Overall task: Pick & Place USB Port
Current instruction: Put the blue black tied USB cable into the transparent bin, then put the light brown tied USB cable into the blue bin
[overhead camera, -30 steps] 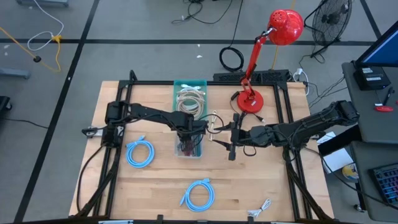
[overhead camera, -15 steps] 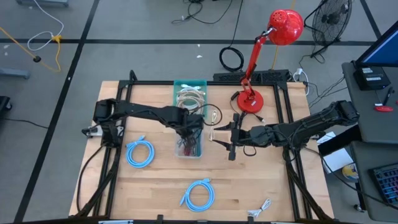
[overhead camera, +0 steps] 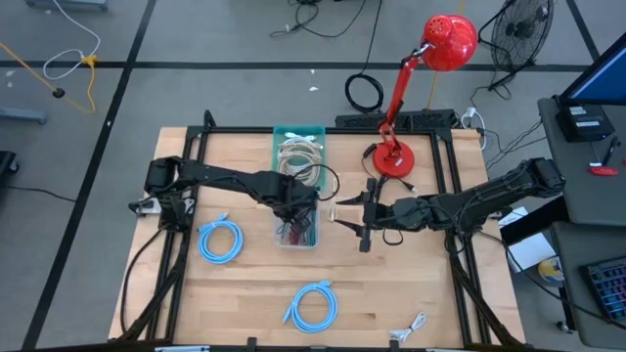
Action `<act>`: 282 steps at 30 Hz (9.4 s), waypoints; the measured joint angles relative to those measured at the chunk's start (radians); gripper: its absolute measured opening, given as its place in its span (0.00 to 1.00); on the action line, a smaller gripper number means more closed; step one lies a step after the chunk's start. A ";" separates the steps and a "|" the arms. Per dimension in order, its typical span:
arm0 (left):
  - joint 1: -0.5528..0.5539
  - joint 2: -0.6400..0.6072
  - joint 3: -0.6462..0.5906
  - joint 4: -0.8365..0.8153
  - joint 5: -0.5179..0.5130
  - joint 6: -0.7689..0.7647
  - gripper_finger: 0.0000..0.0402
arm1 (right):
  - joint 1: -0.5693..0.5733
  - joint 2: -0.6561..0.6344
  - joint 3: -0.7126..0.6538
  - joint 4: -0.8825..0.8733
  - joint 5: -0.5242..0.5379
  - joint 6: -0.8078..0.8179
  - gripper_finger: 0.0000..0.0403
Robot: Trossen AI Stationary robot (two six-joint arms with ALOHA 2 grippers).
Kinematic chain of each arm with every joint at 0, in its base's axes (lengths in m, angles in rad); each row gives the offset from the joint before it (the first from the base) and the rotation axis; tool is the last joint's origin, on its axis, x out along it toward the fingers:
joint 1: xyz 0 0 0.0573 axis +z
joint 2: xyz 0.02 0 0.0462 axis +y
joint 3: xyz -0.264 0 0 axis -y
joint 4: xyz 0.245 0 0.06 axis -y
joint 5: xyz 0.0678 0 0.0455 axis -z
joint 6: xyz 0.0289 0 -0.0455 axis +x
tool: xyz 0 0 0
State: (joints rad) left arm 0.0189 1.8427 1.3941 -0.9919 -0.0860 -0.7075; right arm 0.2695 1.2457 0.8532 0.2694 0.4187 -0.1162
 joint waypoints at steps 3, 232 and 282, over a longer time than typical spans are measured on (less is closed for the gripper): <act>0.000 0.003 0.000 0.000 -0.001 -0.018 0.00 | 0.000 0.000 0.000 -0.006 0.000 0.000 0.49; -0.488 -0.759 -0.680 1.087 -0.650 0.805 0.00 | -0.148 0.266 0.153 0.201 -0.442 0.040 0.00; -0.084 -0.441 -0.678 1.759 0.066 0.986 0.48 | -0.058 0.183 0.153 0.187 -0.054 -0.151 0.00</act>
State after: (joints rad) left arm -0.0653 1.4017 0.7158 0.7672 -0.0195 0.2783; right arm 0.2117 1.4288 1.0058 0.4559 0.3646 -0.2671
